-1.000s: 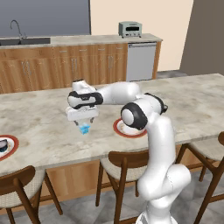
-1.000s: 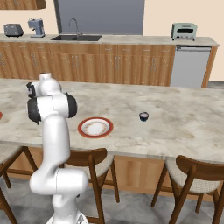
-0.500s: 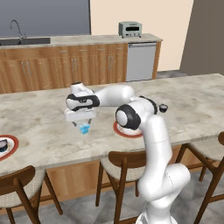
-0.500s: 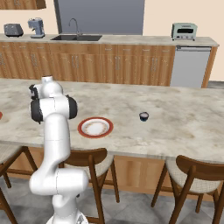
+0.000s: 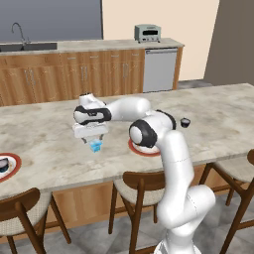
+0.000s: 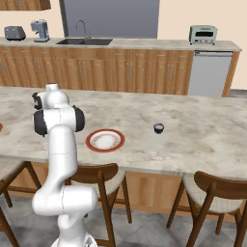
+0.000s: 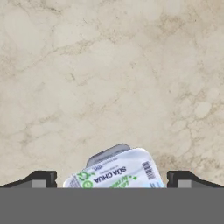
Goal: Place two yogurt containers on each plate.
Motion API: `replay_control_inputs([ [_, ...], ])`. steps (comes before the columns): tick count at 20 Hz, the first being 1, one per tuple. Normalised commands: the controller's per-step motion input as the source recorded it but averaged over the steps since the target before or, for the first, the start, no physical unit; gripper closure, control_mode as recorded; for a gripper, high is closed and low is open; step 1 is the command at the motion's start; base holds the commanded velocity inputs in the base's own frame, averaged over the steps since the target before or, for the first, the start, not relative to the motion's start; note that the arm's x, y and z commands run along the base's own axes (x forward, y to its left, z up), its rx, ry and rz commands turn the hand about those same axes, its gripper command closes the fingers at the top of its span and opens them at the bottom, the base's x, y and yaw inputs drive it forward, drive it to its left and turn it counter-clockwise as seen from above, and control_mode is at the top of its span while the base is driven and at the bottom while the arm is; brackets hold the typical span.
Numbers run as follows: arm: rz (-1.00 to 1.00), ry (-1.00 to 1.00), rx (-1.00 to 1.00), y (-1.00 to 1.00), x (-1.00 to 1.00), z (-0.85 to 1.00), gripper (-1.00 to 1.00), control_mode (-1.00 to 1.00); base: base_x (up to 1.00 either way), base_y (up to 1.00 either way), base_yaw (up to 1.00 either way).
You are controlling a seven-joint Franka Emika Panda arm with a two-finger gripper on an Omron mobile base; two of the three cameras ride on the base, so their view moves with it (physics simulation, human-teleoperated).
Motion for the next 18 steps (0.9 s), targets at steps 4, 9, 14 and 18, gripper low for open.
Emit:
replay_control_inputs([
  [4, 0.0, 0.0, 0.0, -0.13, -0.11, -0.11, -1.0, -1.0, 0.0, 0.0, 0.0],
  [9, 0.0, -0.02, 0.01, -0.05, -0.13, -0.09, -1.0, -1.0, 0.0, 0.0, 0.0],
  [14, 0.0, -0.06, 0.03, 0.0, -0.08, -0.05, -1.0, -1.0, 0.0, 0.0, 0.0],
  [18, 0.0, -0.02, 0.01, 0.0, -0.12, -0.14, -1.0, -1.0, 0.0, 0.0, 0.0],
])
